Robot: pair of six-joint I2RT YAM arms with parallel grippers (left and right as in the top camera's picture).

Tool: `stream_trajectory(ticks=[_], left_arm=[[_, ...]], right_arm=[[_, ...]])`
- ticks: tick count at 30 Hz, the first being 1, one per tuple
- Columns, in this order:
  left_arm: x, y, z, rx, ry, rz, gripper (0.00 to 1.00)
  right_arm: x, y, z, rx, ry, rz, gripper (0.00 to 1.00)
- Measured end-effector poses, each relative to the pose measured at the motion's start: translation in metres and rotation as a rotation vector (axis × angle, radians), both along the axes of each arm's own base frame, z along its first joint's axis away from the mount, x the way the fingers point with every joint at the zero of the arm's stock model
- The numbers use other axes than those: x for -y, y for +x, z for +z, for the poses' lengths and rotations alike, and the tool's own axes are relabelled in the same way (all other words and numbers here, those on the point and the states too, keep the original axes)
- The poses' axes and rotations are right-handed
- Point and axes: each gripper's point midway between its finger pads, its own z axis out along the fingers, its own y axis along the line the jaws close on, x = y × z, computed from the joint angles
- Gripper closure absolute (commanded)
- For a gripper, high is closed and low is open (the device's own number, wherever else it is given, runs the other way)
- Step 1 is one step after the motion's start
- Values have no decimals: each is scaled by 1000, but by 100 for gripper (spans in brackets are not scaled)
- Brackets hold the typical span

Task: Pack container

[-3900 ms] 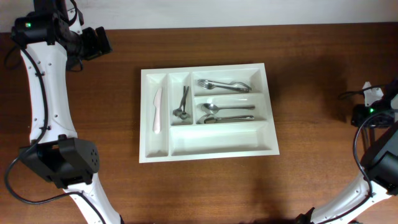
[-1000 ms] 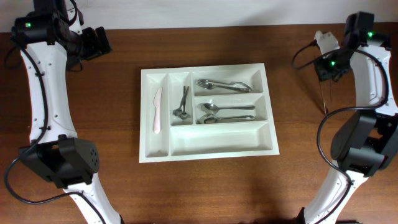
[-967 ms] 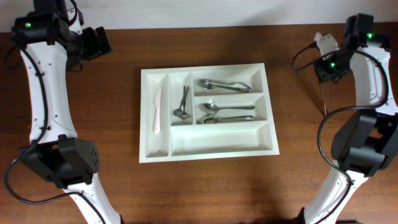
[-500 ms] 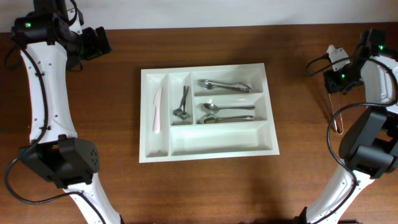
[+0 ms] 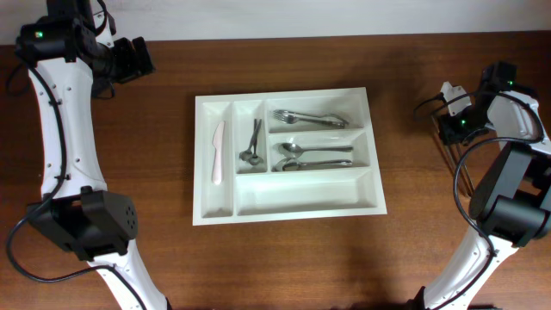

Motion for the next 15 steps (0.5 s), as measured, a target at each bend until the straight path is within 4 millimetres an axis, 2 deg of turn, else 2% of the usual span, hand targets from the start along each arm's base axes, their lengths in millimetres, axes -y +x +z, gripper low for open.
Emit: stream_trajectory(ticks=[5, 7, 13, 15], left_arm=[[0, 0, 0, 0, 0, 0, 1], [0, 0, 0, 0, 0, 0, 1], [0, 0, 0, 0, 0, 0, 1], [0, 0, 0, 0, 0, 0, 1]], right_arm=[[0, 1, 0, 4, -2, -1, 94], [0, 1, 0, 4, -2, 0, 80], [0, 1, -1, 3, 0, -1, 72], [0, 1, -2, 1, 1, -1, 63]])
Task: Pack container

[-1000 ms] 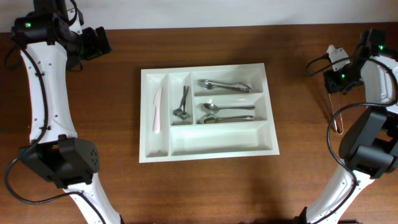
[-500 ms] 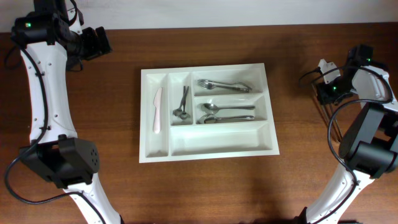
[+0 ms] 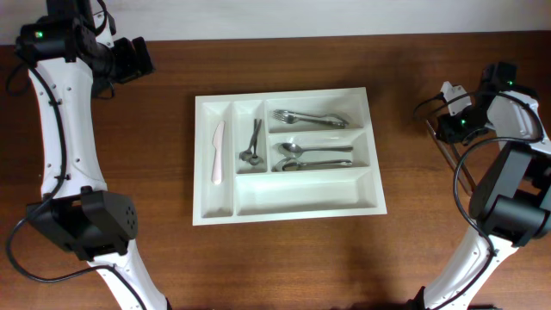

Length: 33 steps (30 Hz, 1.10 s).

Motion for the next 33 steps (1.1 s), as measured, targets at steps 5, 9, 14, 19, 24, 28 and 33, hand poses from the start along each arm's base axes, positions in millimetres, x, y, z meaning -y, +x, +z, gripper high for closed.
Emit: stream_trajectory(ticks=[5, 9, 14, 19, 24, 28, 33], left_arm=[[0, 0, 0, 0, 0, 0, 1], [0, 0, 0, 0, 0, 0, 1], [0, 0, 0, 0, 0, 0, 1], [0, 0, 0, 0, 0, 0, 1], [0, 0, 0, 0, 0, 0, 1], [0, 0, 0, 0, 0, 0, 1], [0, 0, 0, 0, 0, 0, 1]], right_arm=[[0, 0, -3, -1, 4, 2, 49], [-1, 0, -3, 0, 0, 23, 56], [0, 1, -3, 3, -5, 38, 59], [0, 1, -6, 4, -6, 45, 60], [-5, -6, -25, -1, 4, 49, 69], [-4, -3, -27, 29, -2, 53, 94], [-8, -6, -25, 12, 26, 34, 96]])
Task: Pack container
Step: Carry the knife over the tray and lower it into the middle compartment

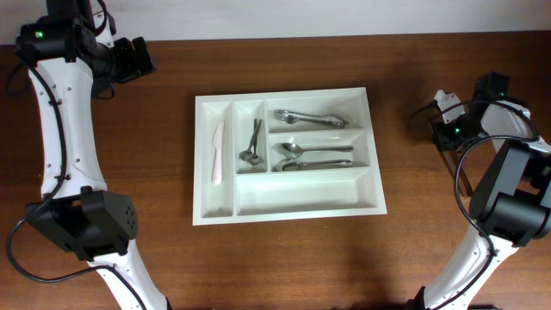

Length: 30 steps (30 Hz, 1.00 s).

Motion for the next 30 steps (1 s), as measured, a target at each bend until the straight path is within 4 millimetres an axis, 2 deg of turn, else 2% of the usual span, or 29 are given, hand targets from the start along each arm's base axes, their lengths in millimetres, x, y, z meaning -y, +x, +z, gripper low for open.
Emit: stream_trajectory(ticks=[3, 5, 7, 10, 12, 13, 14, 17, 18, 19, 21, 24, 27, 30], left_arm=[[0, 0, 0, 0, 0, 0, 1], [0, 0, 0, 0, 0, 0, 1], [0, 0, 0, 0, 0, 0, 1], [0, 0, 0, -1, -1, 0, 1], [0, 0, 0, 0, 0, 0, 1], [0, 0, 0, 0, 0, 0, 1], [0, 0, 0, 0, 0, 0, 1], [0, 0, 0, 0, 0, 0, 1], [0, 0, 0, -1, 0, 0, 1], [0, 0, 0, 0, 0, 0, 1], [0, 0, 0, 0, 0, 0, 1], [0, 0, 0, 0, 0, 0, 1], [0, 0, 0, 0, 0, 0, 1], [0, 0, 0, -1, 0, 0, 1]], right_arm=[[-5, -9, 3, -55, 34, -7, 96], [-7, -7, 16, -77, 56, -9, 96], [-7, 8, 47, -40, 74, -7, 96], [-12, 35, 106, 64, 69, 22, 96], [-25, 39, 127, 82, 68, 61, 96], [-56, 45, 146, 104, 70, 147, 96], [-69, 44, 149, 99, 73, 185, 96], [-126, 33, 150, 47, 96, 339, 96], [-156, 26, 149, 20, 105, 426, 96], [-172, 23, 149, 14, 107, 475, 96], [-219, 11, 149, -3, 114, 616, 96], [-263, -11, 148, -45, 121, 763, 96], [-297, -35, 147, -92, 119, 880, 96], [-319, -54, 147, -131, 111, 959, 96]])
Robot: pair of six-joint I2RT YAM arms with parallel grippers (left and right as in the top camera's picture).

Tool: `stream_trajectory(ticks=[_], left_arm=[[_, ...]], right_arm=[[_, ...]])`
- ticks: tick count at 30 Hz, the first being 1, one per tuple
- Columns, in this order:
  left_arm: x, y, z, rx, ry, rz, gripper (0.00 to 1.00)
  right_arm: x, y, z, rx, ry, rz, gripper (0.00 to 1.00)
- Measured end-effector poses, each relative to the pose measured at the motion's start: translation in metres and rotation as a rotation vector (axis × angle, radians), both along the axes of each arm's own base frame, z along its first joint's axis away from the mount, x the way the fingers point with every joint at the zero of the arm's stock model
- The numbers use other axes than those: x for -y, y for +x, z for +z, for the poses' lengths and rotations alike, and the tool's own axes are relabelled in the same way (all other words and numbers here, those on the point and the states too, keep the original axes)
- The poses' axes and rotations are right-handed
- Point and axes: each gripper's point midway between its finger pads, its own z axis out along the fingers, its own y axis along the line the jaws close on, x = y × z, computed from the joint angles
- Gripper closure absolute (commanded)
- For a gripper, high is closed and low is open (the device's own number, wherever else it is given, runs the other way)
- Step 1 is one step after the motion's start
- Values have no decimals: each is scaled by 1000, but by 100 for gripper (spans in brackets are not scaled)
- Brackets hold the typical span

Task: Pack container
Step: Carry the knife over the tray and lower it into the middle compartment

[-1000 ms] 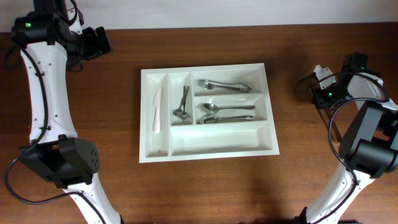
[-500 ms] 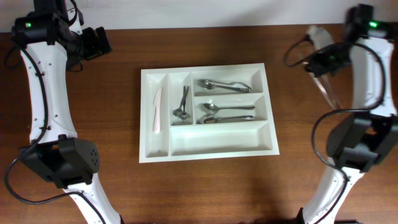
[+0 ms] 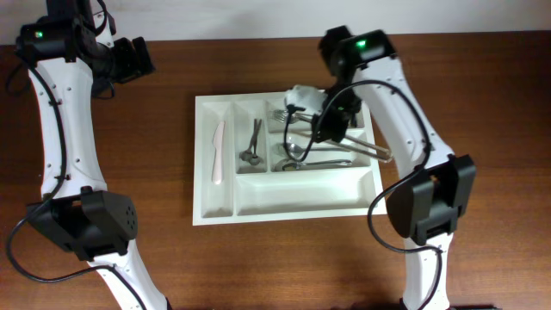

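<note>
A white cutlery tray (image 3: 207, 215) lies mid-table. Its left slot holds a pale knife (image 3: 218, 151), and the narrow slot beside it holds small metal pieces (image 3: 251, 145). Forks (image 3: 340, 121) fill the upper right slot and spoons (image 3: 297, 160) the middle right one; the long front slot is bare. My right gripper (image 3: 310, 120) hangs over the fork and spoon slots, shut on a pair of thin metal sticks (image 3: 363, 150) that slant out past the tray's right rim. My left gripper (image 3: 133, 58) stays at the far left back, away from the tray; its jaws cannot be made out.
Dark wooden table all round the tray. The right arm's links arch from the front right over the tray's right side. The left arm's base stands at the front left.
The right arm has gone from the table's right edge to above the tray, and the thin sticks have come with it. The left arm is unmoved.
The right gripper stood at the far right edge over thin sticks lying on the table there, shifting only slightly through the earlier moments. Now it holds the sticks over the tray's right slots. The left arm and the tray's cutlery are unchanged.
</note>
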Motion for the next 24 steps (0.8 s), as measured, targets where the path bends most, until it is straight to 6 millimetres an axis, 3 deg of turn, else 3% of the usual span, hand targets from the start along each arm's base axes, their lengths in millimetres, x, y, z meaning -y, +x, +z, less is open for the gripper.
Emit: stream_trajectory(ticks=[5, 12, 16, 24], left_arm=[[0, 0, 0, 0, 0, 0, 1], [0, 0, 0, 0, 0, 0, 1], [0, 0, 0, 0, 0, 0, 1], [0, 0, 0, 0, 0, 0, 1]], right_arm=[[-21, -14, -6, -14, -13, 64, 96], [-30, -47, -61, -126, -63, 112, 96], [-34, -64, -82, -166, -86, 144, 96], [-42, -78, -97, -178, -85, 202, 95]])
